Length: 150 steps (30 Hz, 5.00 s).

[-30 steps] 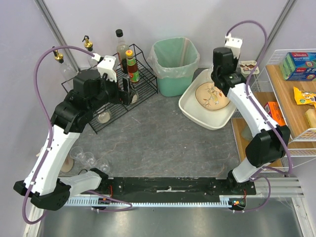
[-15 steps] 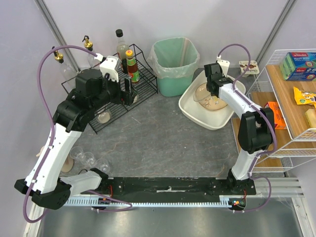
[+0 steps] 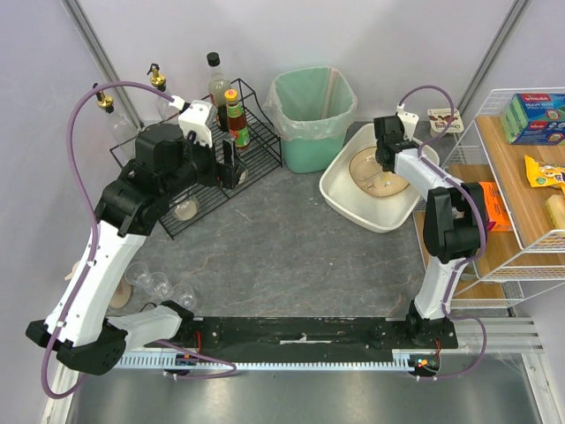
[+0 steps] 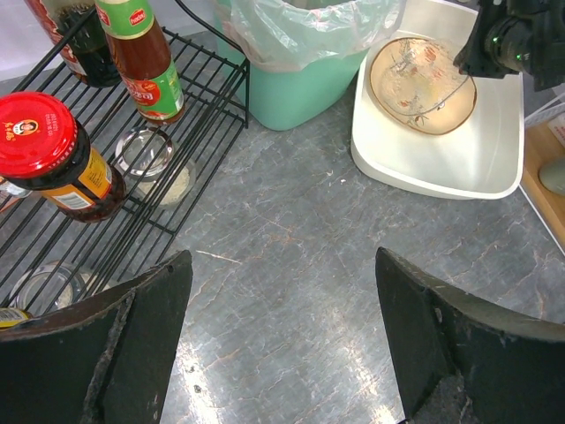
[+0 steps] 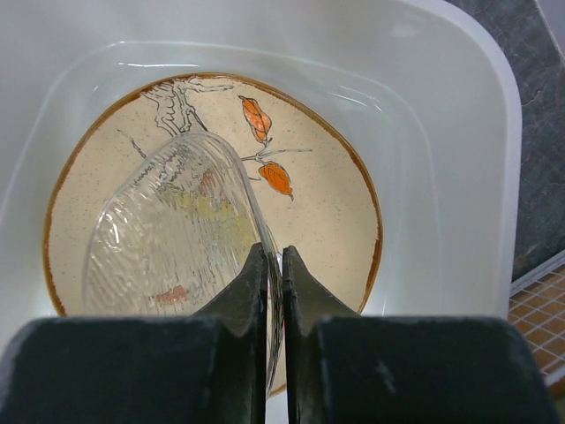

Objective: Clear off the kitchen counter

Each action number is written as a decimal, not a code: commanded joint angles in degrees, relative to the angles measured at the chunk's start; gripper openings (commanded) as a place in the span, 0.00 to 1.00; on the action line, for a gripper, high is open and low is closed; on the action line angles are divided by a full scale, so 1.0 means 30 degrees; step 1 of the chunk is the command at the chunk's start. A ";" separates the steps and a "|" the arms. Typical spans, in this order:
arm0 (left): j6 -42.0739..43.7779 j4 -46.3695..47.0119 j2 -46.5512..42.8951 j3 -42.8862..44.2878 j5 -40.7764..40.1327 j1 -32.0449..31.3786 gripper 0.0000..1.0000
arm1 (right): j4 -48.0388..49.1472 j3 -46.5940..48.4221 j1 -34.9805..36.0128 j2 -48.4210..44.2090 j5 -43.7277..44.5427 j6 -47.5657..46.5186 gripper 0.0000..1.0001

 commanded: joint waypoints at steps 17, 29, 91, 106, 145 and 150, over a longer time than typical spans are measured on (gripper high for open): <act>-0.0443 0.0616 -0.0328 -0.0210 0.0280 -0.0032 0.90 | 0.1534 -0.0448 -0.0207 0.1421 0.1028 -0.0602 0.71; -0.0940 -0.0026 -0.0474 -0.1001 0.0046 -0.0003 0.90 | 0.0655 -0.1500 -0.0148 -0.2969 -0.0023 -0.1568 0.84; -1.9542 -0.8524 -0.4781 -1.6119 -0.5430 0.0026 0.64 | 0.2619 -0.9443 0.6121 -1.0006 -1.4762 0.1624 0.82; -2.1800 -0.7589 -0.4109 -1.6616 -0.7804 -0.0032 0.61 | 0.1739 -0.9676 0.6151 -1.0943 -1.4821 0.1535 0.82; -1.3309 -0.2930 -0.3200 -1.1905 -0.4556 -0.0237 0.02 | 0.2673 -0.9648 0.6151 -1.2115 -1.7043 0.1155 0.87; -1.0529 -0.1323 -0.2819 -0.9239 -0.2042 -0.0443 0.02 | 0.5626 -0.9647 0.6326 -1.2028 -1.9854 0.2586 0.92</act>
